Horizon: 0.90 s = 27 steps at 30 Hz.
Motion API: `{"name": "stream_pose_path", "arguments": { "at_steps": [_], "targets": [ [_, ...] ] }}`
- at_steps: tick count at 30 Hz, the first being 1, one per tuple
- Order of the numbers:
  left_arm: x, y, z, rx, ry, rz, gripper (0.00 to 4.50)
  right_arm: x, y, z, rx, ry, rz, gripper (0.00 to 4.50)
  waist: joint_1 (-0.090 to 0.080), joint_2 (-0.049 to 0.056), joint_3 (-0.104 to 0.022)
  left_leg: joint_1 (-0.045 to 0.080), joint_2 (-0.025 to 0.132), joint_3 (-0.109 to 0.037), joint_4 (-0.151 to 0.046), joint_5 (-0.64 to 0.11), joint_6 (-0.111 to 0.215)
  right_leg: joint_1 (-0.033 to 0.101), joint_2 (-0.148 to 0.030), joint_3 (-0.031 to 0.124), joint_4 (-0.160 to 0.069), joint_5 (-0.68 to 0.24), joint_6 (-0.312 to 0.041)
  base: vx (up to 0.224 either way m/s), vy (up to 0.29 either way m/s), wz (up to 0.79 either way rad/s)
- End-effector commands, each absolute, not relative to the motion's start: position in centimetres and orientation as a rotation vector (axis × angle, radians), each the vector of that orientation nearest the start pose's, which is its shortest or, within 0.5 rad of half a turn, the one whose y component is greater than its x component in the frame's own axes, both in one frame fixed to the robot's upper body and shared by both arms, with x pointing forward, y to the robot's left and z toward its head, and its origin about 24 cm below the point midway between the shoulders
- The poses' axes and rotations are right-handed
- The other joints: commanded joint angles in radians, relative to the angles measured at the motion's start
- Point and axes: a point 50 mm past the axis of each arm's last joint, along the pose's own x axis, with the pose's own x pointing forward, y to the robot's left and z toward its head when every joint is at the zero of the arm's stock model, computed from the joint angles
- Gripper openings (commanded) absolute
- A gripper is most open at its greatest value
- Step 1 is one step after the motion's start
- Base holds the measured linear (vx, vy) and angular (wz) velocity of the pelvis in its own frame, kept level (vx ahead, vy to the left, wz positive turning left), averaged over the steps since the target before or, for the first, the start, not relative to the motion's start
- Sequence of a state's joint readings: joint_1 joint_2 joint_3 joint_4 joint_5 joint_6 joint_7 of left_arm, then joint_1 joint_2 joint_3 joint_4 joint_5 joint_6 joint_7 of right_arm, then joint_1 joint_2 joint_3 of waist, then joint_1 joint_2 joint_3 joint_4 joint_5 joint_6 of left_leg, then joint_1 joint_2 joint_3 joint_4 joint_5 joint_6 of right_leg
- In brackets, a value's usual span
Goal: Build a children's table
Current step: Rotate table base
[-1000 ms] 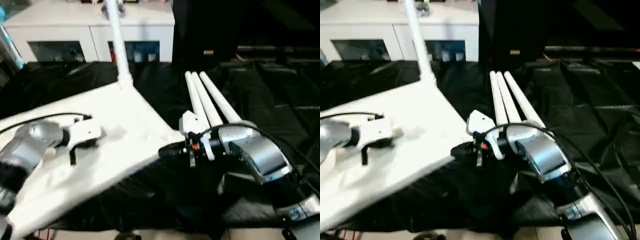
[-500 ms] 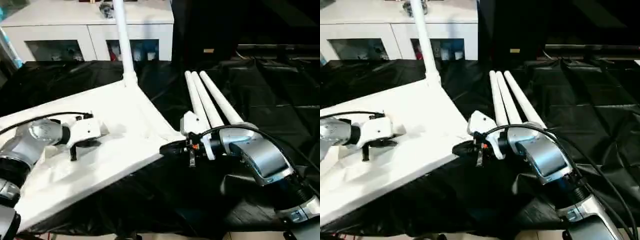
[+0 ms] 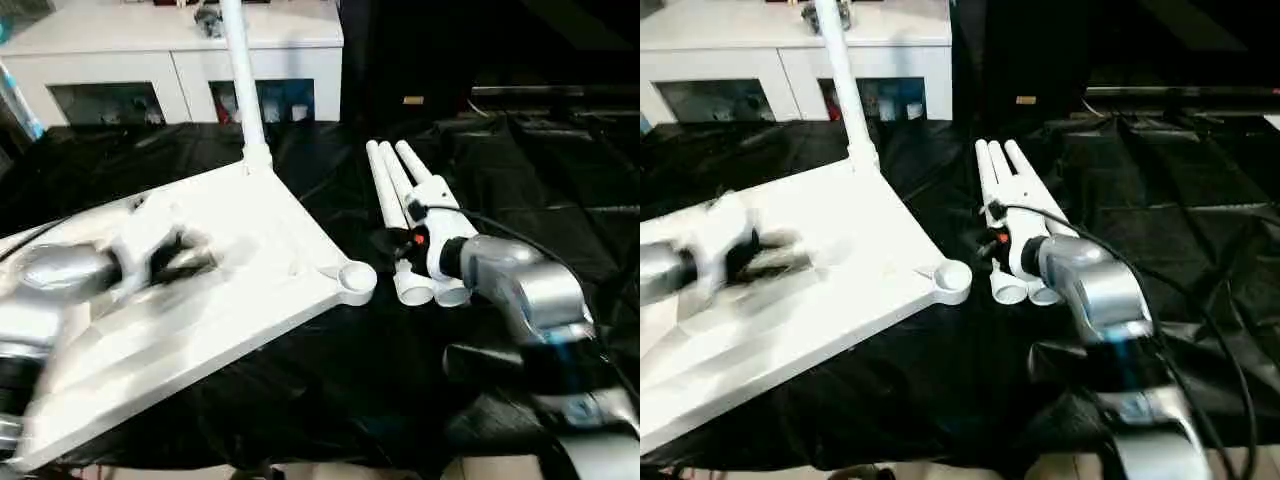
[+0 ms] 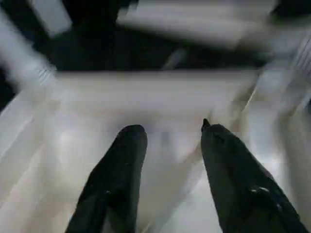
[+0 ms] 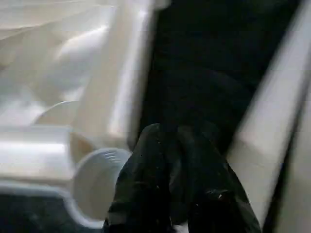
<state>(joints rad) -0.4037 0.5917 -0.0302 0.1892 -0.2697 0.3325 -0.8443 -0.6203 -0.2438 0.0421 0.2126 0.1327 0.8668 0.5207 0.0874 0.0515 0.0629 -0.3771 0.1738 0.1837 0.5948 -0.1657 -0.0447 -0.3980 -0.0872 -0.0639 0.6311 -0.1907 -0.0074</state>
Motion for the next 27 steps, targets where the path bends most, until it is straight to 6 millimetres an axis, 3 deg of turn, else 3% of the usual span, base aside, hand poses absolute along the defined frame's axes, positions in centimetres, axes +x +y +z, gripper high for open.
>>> {"name": "stream_pose_path", "arguments": {
  "at_steps": [1, 2, 3, 5, 6, 8, 11, 12, 17, 22, 27],
  "targets": [
    [30.1, 20.2, 10.5, 0.174, 0.245, -0.785, 2.45, 34.8, -14.3, 10.0, -0.032, 0.534, 0.471, 0.90, -0.005, -0.001, -0.075, 0.017, 0.044, -0.026, -0.070, -0.302, -0.073, 0.040, -0.063, 0.049, -0.076, -0.280, -0.203, 0.000, 0.000, 0.00],
    [29.9, 19.7, 10.5, 0.156, 0.242, -0.798, 2.64, 35.0, -14.3, 10.1, -0.023, 0.538, 0.454, 1.12, -0.010, -0.014, -0.070, 0.013, 0.043, -0.024, -0.074, -0.291, -0.065, 0.039, -0.058, 0.048, -0.082, -0.285, -0.197, 0.000, 0.000, 0.00],
    [29.7, 18.9, 10.5, 0.135, 0.232, -0.808, 2.64, 35.3, -14.4, 10.1, -0.020, 0.540, 0.439, 1.12, -0.011, -0.006, -0.073, 0.016, 0.042, -0.023, -0.070, -0.276, -0.062, 0.038, -0.058, 0.047, -0.080, -0.284, -0.193, 0.000, 0.000, 0.00],
    [28.8, 17.3, 10.8, 0.100, 0.225, -0.869, 2.74, 35.8, -14.2, 10.1, -0.020, 0.563, 0.406, 1.21, -0.016, -0.002, -0.077, 0.012, 0.040, -0.022, -0.067, -0.241, -0.054, 0.040, -0.053, 0.046, -0.078, -0.238, -0.195, 0.000, 0.000, 0.00],
    [28.6, 16.8, 10.9, 0.089, 0.224, -0.892, 2.86, 36.1, -14.0, 10.2, -0.022, 0.568, 0.400, 1.40, -0.018, 0.013, -0.080, 0.012, 0.039, -0.022, -0.064, -0.222, -0.051, 0.039, -0.052, 0.046, -0.073, -0.194, -0.206, 0.000, 0.000, 0.00],
    [28.2, 15.9, 10.9, 0.076, 0.237, -0.923, 3.06, 36.5, -13.7, 10.4, -0.027, 0.571, 0.393, 1.61, -0.025, 0.004, -0.080, 0.009, 0.038, -0.020, -0.062, -0.213, -0.042, 0.042, -0.046, 0.043, -0.071, -0.151, -0.221, 0.000, 0.000, 0.00],
    [27.6, 14.6, 11.0, 0.087, 0.251, -0.978, 3.21, 37.3, -12.9, 10.8, -0.012, 0.564, 0.411, 1.84, -0.025, -0.005, -0.078, 0.008, 0.037, -0.019, -0.062, -0.215, -0.030, 0.044, -0.047, 0.043, -0.074, -0.165, -0.216, 0.000, 0.000, 0.00],
    [27.5, 14.6, 11.0, 0.088, 0.251, -0.980, 3.27, 37.3, -12.9, 10.8, -0.012, 0.564, 0.412, 1.95, -0.026, 0.000, -0.078, 0.010, 0.039, -0.020, -0.062, -0.224, -0.035, 0.043, -0.048, 0.043, -0.073, -0.180, -0.217, 0.000, 0.000, 0.00],
    [27.1, 14.5, 11.9, 0.098, 0.267, -0.993, 3.62, 38.6, -12.9, 10.7, -0.030, 0.581, 0.366, 2.37, -0.027, 0.001, -0.073, 0.014, 0.038, -0.019, -0.062, -0.263, -0.047, 0.037, -0.047, 0.043, -0.078, -0.228, -0.217, 0.000, 0.000, 0.00],
    [27.1, 14.7, 12.0, 0.115, 0.282, -0.989, 4.02, 39.0, -12.9, 10.5, -0.045, 0.616, 0.340, 2.80, -0.028, 0.001, -0.075, 0.015, 0.038, -0.019, -0.062, -0.259, -0.052, 0.038, -0.045, 0.043, -0.075, -0.211, -0.213, 0.000, 0.000, 0.00],
    [27.2, 15.1, 11.6, 0.159, 0.318, -0.957, 4.02, 39.1, -12.4, 9.8, -0.041, 0.662, 0.366, 2.80, -0.028, -0.002, -0.077, 0.011, 0.038, -0.018, -0.060, -0.247, -0.042, 0.041, -0.048, 0.042, -0.070, -0.184, -0.224, 0.000, 0.000, 0.00]
  ]
}}
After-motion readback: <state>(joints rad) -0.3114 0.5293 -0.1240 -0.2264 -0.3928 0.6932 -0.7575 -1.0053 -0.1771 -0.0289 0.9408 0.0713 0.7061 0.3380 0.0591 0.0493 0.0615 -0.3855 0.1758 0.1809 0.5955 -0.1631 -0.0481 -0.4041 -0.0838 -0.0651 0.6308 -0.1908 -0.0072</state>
